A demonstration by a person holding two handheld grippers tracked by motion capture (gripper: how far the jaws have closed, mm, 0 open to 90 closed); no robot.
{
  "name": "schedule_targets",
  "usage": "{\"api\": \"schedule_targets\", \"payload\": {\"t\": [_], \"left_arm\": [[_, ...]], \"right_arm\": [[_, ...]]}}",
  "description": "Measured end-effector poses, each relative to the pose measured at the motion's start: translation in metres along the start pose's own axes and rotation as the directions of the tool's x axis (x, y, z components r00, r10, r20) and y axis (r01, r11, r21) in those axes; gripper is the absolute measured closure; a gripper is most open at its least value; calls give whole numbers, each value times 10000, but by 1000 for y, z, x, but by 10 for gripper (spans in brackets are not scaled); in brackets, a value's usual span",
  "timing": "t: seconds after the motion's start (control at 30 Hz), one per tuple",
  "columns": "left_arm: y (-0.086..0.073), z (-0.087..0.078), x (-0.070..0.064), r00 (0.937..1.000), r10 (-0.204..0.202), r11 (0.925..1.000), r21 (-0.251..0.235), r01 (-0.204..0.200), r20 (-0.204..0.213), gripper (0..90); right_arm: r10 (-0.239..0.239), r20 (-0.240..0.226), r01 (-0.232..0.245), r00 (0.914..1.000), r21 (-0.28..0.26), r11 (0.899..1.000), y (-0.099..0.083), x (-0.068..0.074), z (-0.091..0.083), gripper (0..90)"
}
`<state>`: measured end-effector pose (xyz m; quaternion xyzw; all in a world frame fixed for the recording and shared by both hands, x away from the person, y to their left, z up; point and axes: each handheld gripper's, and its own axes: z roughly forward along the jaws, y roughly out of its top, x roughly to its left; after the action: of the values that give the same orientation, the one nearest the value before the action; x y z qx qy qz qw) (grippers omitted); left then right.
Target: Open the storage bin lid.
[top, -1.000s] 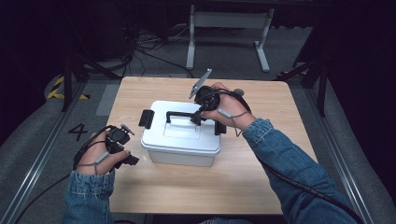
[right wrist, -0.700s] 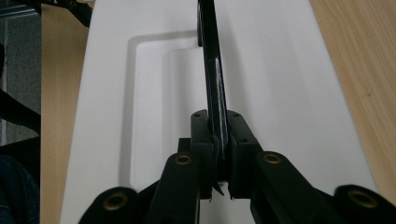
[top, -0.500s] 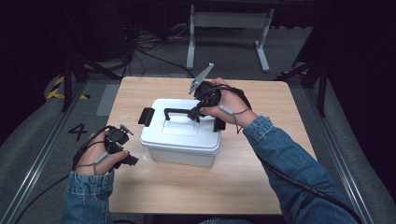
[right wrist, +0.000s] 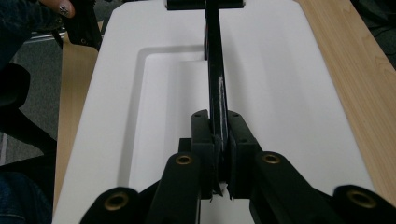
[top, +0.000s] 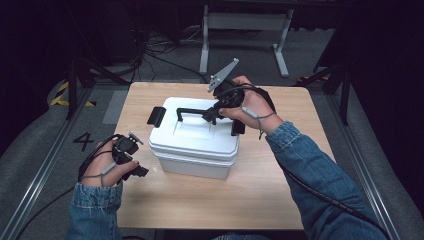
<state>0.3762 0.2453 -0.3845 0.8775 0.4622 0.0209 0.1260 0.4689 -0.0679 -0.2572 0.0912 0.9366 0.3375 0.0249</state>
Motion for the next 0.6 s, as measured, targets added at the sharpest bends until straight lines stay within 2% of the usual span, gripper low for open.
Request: {"api": "schedule_targets", "payload": {"t": [0.07, 0.33, 0.4, 0.43, 0.47, 0.6], "left_arm": [[1, 0, 0, 9999, 118, 9999, -45, -119, -69, 246], [3, 1, -1, 10000, 73, 10000, 28, -73, 1, 246], [3, 2, -1, 10000, 84, 10000, 40, -85, 28, 246], [3, 2, -2, 9999, -63, 9999, 103, 62, 82, 246], [3, 2, -1, 10000, 63, 9999, 82, -63, 3, 246], [4, 1, -1, 10000, 57, 10000, 51, -57, -9, 246]], "right_arm": [[-9, 71, 10, 10000, -71, 10000, -1, 0, -5, 845], [158, 294, -145, 9994, -441, 9989, -10, 0, -26, 844], [244, 367, -225, 9990, -512, 9984, -14, 0, -31, 845], [272, 431, -249, 9987, -543, 9982, -17, 0, -35, 844], [325, 450, -299, 9985, -572, 9979, -19, 0, -37, 845], [524, 641, -470, 9966, -837, 9954, -31, -3, -50, 845]]}}
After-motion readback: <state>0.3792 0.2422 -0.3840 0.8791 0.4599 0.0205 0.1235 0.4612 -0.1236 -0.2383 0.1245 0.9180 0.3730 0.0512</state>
